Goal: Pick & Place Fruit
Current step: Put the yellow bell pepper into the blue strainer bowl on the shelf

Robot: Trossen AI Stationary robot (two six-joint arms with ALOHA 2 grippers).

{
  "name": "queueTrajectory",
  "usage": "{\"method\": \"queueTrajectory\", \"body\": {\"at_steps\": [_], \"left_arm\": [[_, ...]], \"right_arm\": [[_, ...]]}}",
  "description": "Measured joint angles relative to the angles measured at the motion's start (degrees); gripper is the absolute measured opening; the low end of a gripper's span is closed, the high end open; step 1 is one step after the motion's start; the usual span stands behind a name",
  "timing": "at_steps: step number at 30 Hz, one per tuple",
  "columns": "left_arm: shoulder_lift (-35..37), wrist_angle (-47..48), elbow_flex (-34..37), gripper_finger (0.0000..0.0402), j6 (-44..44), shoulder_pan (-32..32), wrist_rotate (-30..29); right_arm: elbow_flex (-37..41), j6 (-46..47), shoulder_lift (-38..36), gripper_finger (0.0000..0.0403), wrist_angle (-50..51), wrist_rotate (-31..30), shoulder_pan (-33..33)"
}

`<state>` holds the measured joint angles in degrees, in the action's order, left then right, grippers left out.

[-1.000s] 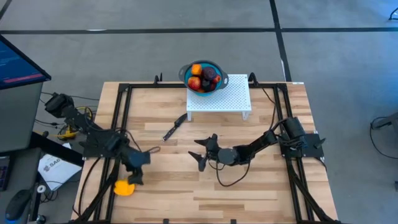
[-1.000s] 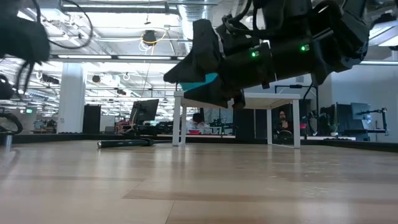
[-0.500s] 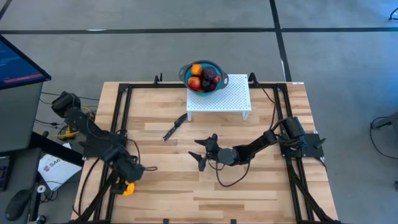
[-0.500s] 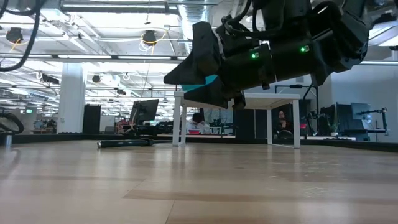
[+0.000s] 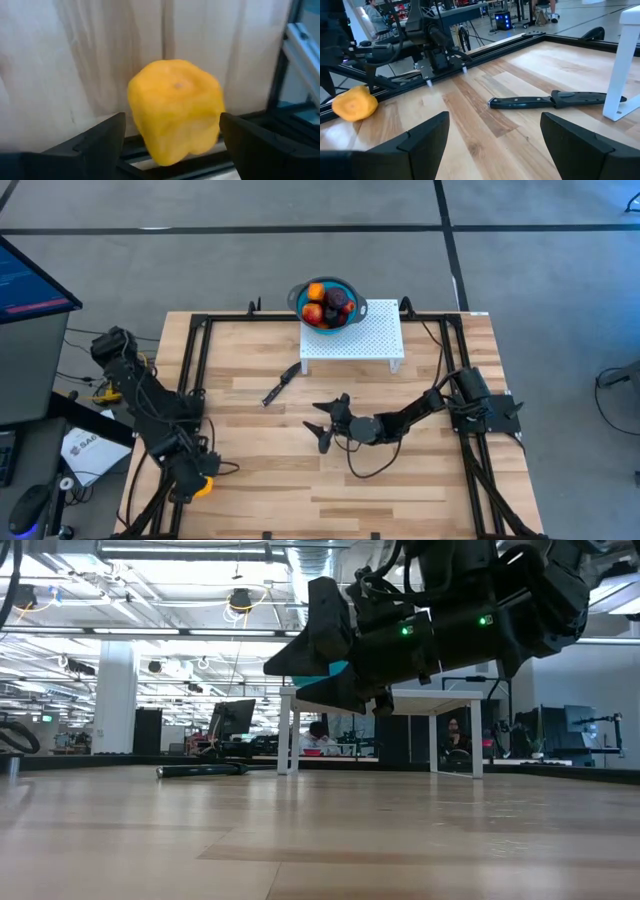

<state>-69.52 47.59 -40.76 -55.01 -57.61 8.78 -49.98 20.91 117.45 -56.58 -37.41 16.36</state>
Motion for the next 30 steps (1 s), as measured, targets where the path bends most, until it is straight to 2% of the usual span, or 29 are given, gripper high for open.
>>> {"method": "queueTrajectory", "body": {"at_steps": [5, 14, 23, 26, 30], "left_arm": [[0.2, -1.4, 2.2, 0.0315, -5.6, -3.3, -0.9], [0.4, -4.5, 5.7, 0.0312, -5.5, -3.9, -2.1], [0.2, -10.3, 5.9, 0.0242, -0.5, -2.3, -14.5], [0.1, -11.5, 6.0, 0.0218, 2.1, 0.1, -18.1], [0.0, -14.9, 6.2, 0.0196, 7.0, 4.9, -27.0]], "right_arm": [[0.0, 0.1, 0.0, 0.0306, 0.0, 0.0, 0.1], [0.0, 0.1, 0.0, 0.0306, 0.0, 0.0, 0.1], [0.0, -2.7, -0.3, 0.0306, 0.0, -0.3, 1.8], [0.0, -4.8, -1.6, 0.0306, -0.2, -1.0, 2.8], [1.2, -7.3, -4.5, 0.0306, 1.0, -3.8, 4.5]]}}
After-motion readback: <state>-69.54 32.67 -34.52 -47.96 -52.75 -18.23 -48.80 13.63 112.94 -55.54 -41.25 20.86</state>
